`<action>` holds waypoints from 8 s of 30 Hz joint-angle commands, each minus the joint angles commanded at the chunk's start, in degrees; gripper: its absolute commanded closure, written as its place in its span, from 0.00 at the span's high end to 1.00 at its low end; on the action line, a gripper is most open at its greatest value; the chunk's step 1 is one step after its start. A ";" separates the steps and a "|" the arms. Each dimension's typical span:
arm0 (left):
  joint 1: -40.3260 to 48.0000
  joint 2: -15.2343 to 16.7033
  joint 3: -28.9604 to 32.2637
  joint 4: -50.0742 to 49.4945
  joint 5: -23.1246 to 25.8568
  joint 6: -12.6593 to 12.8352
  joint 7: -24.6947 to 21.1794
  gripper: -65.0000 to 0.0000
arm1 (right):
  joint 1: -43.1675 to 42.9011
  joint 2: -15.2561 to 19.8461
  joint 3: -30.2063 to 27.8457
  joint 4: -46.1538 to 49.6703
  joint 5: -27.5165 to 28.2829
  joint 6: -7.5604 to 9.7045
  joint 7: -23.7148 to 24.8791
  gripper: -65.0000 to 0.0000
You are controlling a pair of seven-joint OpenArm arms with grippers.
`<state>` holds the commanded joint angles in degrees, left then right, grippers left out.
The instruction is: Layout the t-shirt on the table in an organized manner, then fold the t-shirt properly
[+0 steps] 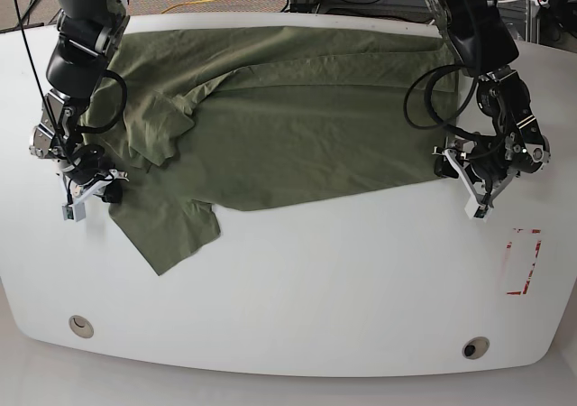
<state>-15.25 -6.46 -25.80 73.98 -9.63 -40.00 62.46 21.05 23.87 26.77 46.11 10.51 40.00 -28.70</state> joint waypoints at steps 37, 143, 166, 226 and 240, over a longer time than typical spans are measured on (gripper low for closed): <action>9.76 -3.08 29.27 32.88 0.09 0.00 2.29 0.07 | -0.62 0.00 0.09 0.97 0.00 0.00 -0.09 0.01; 22.33 -7.82 46.59 38.15 -0.26 0.00 2.55 0.22 | -0.62 -0.09 0.09 0.79 0.00 0.00 -0.09 0.02; 22.24 -2.02 25.58 37.45 -0.26 0.00 2.81 0.48 | -0.62 -0.09 0.09 0.79 0.00 0.00 -0.09 0.02; 22.42 0.00 25.14 28.04 -9.49 0.00 8.62 0.47 | -0.70 -1.23 0.00 0.79 -0.09 0.00 -0.09 0.02; 22.42 0.00 25.23 28.04 -9.32 0.00 8.62 0.37 | -0.70 -1.05 0.00 0.79 -0.09 0.00 -0.09 0.02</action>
<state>7.16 -6.46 -0.57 102.02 -18.95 -40.00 71.08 20.35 22.81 26.77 46.90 10.42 40.00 -28.79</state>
